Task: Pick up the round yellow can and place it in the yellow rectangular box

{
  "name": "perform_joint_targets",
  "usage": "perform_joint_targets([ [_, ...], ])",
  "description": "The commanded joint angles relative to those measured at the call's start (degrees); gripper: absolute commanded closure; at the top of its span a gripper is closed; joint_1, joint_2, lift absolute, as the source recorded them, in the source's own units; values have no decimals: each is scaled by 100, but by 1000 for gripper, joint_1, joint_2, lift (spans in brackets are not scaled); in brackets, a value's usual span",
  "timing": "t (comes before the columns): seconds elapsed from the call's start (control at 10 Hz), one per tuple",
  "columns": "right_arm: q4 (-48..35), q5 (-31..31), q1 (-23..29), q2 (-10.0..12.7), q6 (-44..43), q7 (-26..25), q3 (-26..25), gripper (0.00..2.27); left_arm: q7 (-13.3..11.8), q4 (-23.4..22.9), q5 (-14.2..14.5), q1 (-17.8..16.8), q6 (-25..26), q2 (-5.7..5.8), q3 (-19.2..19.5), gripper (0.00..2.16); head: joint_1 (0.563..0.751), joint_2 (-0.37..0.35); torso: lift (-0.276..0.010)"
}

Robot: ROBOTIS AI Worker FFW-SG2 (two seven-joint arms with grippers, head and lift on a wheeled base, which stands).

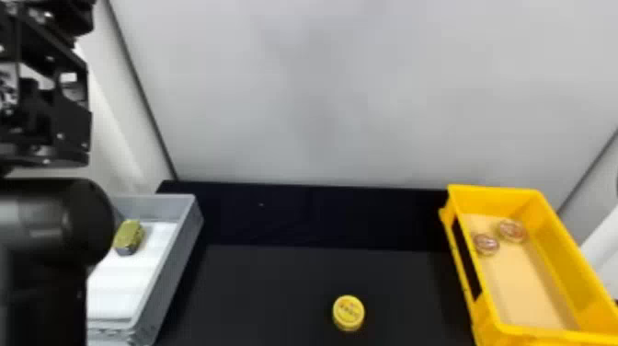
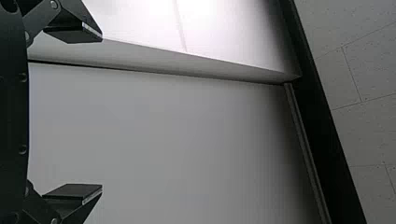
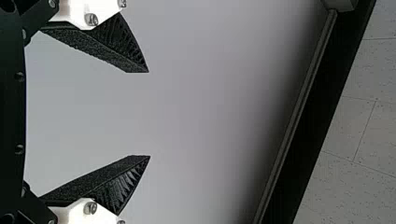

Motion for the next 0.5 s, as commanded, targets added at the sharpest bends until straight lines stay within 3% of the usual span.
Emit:
perform_joint_targets([
  [0.0, -3, -9, -3, 0, 0, 0, 1, 148, 0, 0, 7, -3, 0, 8, -1, 140, 663, 54, -5],
  [0.3, -12, -61, -20, 0, 80, 0, 1, 150, 0, -9, 7, -3, 0, 8, -10, 140, 663, 54, -5],
  [0.4, -65, -246, -64, 44, 704, -53, -8, 150, 0, -9, 7, -3, 9, 8, -10, 140, 663, 54, -5],
])
